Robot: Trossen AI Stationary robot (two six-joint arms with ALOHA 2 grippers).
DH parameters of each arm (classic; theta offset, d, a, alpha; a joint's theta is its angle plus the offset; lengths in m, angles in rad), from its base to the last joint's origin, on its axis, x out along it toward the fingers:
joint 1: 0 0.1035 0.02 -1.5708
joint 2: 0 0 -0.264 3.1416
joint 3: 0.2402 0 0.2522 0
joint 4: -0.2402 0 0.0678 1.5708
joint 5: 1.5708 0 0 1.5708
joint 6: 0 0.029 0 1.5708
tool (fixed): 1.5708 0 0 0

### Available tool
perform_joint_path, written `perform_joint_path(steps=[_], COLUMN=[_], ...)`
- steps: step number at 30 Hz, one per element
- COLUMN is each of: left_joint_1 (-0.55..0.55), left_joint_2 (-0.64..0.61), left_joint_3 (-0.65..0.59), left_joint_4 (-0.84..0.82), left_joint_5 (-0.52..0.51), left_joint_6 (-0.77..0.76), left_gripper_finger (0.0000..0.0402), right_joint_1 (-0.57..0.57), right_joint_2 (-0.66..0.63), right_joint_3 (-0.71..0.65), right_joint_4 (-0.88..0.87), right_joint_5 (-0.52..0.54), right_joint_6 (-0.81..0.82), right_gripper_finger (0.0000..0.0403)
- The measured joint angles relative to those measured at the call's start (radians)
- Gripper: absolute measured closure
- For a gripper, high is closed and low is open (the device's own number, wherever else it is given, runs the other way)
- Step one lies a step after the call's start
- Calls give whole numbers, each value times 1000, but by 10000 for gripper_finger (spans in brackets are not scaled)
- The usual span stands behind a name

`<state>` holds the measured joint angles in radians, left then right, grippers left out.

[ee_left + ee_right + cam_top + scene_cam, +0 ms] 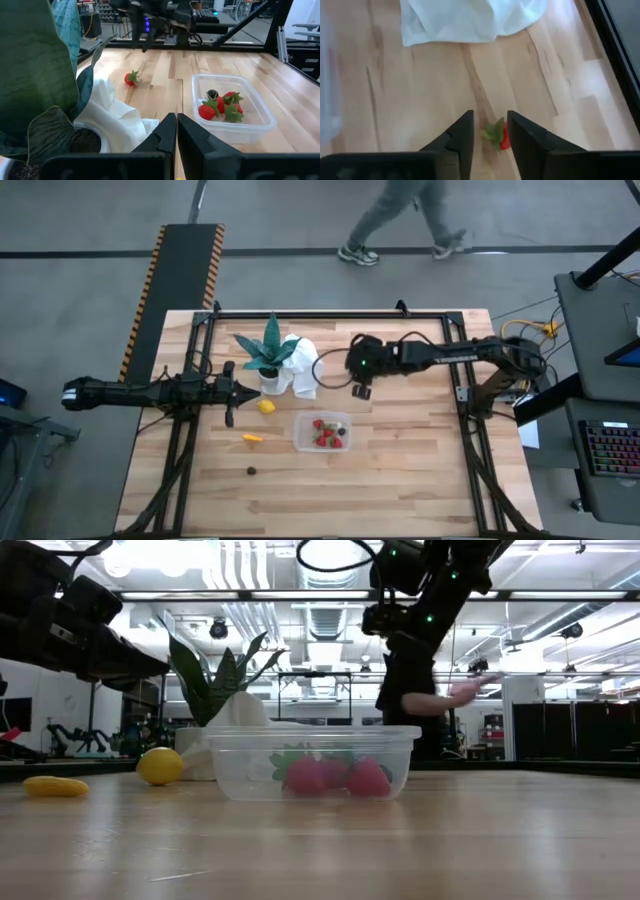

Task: Pick and placing Produce into tupperware
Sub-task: Put the strawberry into the bin

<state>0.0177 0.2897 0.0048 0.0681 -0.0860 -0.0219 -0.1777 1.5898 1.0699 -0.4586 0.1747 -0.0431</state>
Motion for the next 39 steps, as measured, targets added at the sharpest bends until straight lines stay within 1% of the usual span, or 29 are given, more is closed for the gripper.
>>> perform_joint_path(steps=[3, 7, 12, 22, 26, 29, 39], left_joint_1=[0, 0, 0, 0, 0, 0, 0], left_joint_2=[4, 7, 10, 11, 11, 11, 11], left_joint_3=[0, 0, 0, 0, 0, 0, 0], left_joint_4=[0, -1, -4, -3, -2, 0, -1], left_joint_5=[0, 0, 0, 0, 0, 0, 0], left_joint_6=[0, 0, -2, -25, -25, -25, -25], left_gripper_finger=[402, 402, 402, 402, 402, 402, 402], right_joint_1=[-36, -65, -74, -93, -94, -94, -94], right_joint_2=[14, 50, 72, 74, 75, 75, 75], right_joint_3=[-5, -8, -8, -55, -79, -84, -120], right_joint_4=[2, -2, 0, 3, 38, 58, 103], right_joint_5=[-16, -26, -27, -27, -29, -50, -53], right_joint_6=[-42, -50, -64, -72, -65, -63, -37], right_gripper_finger=[267, 234, 213, 221, 225, 225, 227])
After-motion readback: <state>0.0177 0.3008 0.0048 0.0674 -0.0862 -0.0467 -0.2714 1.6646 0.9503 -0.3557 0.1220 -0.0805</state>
